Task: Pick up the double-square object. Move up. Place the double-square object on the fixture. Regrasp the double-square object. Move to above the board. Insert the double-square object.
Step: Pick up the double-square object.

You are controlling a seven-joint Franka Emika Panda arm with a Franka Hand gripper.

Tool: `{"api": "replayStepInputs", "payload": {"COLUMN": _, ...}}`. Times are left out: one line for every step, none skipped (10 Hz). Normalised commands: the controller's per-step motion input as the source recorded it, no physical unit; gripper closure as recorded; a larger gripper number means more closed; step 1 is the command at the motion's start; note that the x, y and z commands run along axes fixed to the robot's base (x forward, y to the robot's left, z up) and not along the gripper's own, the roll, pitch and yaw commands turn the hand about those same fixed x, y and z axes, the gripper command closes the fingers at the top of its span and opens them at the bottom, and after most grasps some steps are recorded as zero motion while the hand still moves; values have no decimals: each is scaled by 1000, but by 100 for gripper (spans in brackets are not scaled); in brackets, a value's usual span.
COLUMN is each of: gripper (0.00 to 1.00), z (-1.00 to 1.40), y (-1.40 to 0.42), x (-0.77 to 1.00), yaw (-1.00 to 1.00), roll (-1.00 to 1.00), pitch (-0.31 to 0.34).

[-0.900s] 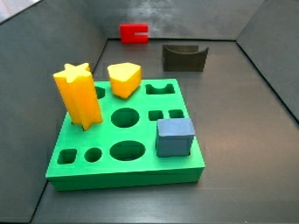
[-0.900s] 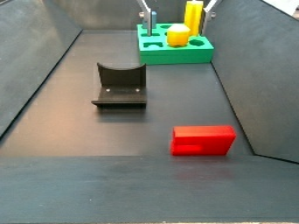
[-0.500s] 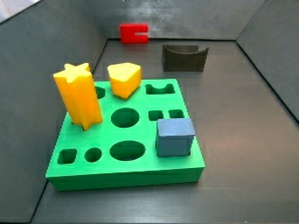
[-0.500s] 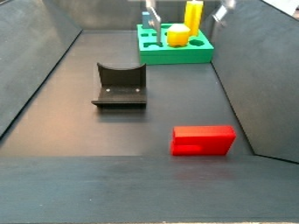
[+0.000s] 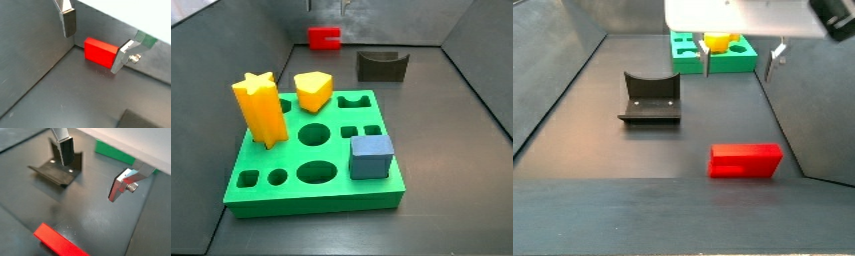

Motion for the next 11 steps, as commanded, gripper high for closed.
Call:
{"api": "replayStepInputs", "payload": {"gripper": 0, "z": -437, "y": 0, "x": -129, "yaw": -1000, "roll": 44, "pitch": 0}}
{"api": "replayStepInputs", "payload": {"gripper": 0, "z": -420, "y": 271, "x": -260, "yaw": -746, "roll": 17, "pitch": 0}}
{"api": "replayStepInputs", "payload": {"gripper": 0, "z": -17, "y": 634, "x": -246, "yaw": 14, "roll": -216, "pitch": 0}}
{"api": "replayStepInputs", "payload": {"gripper": 0, "z": 0, "y": 189, "x": 0, "yaw": 83, "roll": -40, "pitch": 0}}
{"api": "replayStepInputs", "payload": {"gripper": 0, "z": -123, "y": 597, "x": 0, "yaw": -243, "roll": -103, "pitch": 0}}
{"api": "replayStepInputs", "payload": {"gripper": 0, "z": -120, "y": 320, "x": -17, "yaw": -683, "roll": 0, "pitch": 0}}
{"api": "replayStepInputs", "payload": {"gripper": 0, "z": -109, "y": 86, "x": 0, "yaw": -934, "roll": 0, "pitch": 0}}
{"api": "replayStepInputs", "payload": {"gripper": 0, "z": -123, "y": 0, "x": 0, "yaw": -1000, "roll": 0, "pitch": 0}}
{"api": "replayStepInputs", "payload": {"gripper": 0, "z": -134, "y": 43, "x": 0, "yaw": -974, "roll": 0, "pitch": 0}}
{"api": "replayStepInputs", "payload": {"gripper": 0, "z": -203, "y": 34, "x": -9, "yaw": -991, "roll": 0, "pitch": 0}}
{"api": "replayStepInputs", "payload": {"gripper": 0, "z": -266, "y": 86, "x": -194, "yaw": -914, "roll": 6, "pitch": -3}}
